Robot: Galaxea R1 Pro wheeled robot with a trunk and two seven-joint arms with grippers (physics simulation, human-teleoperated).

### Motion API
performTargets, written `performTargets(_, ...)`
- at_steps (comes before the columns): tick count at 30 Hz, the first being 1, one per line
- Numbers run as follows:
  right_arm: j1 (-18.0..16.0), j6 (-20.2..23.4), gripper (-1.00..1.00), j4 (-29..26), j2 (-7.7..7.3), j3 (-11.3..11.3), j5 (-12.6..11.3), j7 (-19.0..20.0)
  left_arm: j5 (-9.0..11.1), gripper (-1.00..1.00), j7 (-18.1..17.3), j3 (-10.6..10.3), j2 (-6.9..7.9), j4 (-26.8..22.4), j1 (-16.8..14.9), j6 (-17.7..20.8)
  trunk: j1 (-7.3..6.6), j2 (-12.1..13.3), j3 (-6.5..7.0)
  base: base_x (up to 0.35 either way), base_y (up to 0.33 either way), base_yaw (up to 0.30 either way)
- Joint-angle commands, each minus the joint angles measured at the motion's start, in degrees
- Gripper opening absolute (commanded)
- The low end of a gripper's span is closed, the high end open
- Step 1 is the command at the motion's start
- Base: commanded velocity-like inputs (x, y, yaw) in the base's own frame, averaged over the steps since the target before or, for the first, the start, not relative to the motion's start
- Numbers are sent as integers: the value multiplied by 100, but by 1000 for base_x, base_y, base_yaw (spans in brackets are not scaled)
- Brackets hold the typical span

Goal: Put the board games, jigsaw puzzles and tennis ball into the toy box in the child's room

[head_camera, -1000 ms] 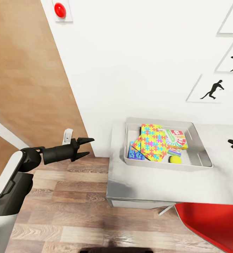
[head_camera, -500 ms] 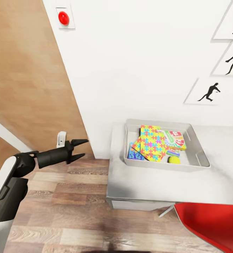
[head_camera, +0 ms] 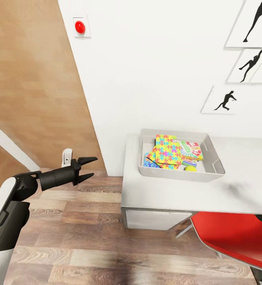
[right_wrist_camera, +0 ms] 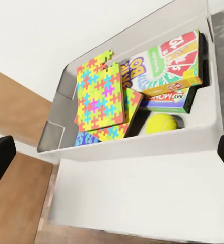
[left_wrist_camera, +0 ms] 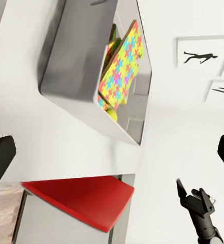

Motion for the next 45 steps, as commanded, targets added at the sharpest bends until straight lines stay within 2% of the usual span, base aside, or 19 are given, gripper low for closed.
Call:
performTargets(1,2,30,100,1,0,-8,32,39,51,100,59,8,-2,-3,-4,16,2,-8,1,-119,0,0)
performTargets(45,40,30,100,1,50,19,32,38,54,100,96,16,-56,30,-26,19,2,-8,408,-18,0,-3)
